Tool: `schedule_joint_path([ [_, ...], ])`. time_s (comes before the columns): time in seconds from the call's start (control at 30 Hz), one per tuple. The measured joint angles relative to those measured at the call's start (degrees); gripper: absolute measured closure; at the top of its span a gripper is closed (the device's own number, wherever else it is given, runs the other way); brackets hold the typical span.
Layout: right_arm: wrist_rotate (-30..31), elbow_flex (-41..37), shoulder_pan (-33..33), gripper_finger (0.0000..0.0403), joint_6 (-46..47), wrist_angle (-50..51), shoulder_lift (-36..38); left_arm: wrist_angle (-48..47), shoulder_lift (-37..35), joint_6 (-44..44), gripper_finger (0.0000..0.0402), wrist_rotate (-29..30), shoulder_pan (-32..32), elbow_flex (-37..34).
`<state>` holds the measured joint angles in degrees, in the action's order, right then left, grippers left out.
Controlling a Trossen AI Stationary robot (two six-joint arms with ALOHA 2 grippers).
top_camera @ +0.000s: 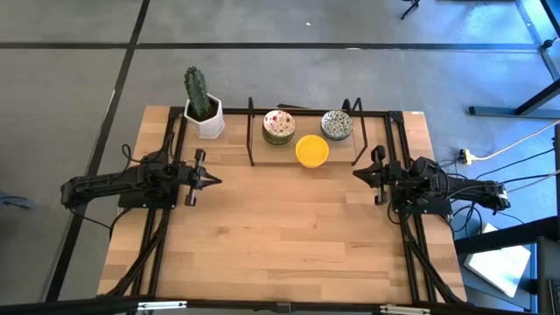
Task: Pick & Place Mini bowls
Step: Return to Home Position
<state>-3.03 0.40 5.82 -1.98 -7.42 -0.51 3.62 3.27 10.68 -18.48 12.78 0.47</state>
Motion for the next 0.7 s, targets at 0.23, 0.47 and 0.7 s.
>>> schedule_joint_path([
  [0.23,0.0,0.0,-0.02,0.0382,-0.02,0.0,0.0,0.0,0.0,0.0,0.0394,-0.02,0.0,-0.02],
  [0.47,0.0,0.0,-0.02,0.0382,0.0,-0.02,0.02,0.0,0.0,0.02,0.0397,0.0,0.01,-0.02],
  [0.7,0.0,0.0,-0.02,0.0382,0.0,0.0,0.02,0.0,0.0,0.02,0.0394,0.0,0.02,0.0],
])
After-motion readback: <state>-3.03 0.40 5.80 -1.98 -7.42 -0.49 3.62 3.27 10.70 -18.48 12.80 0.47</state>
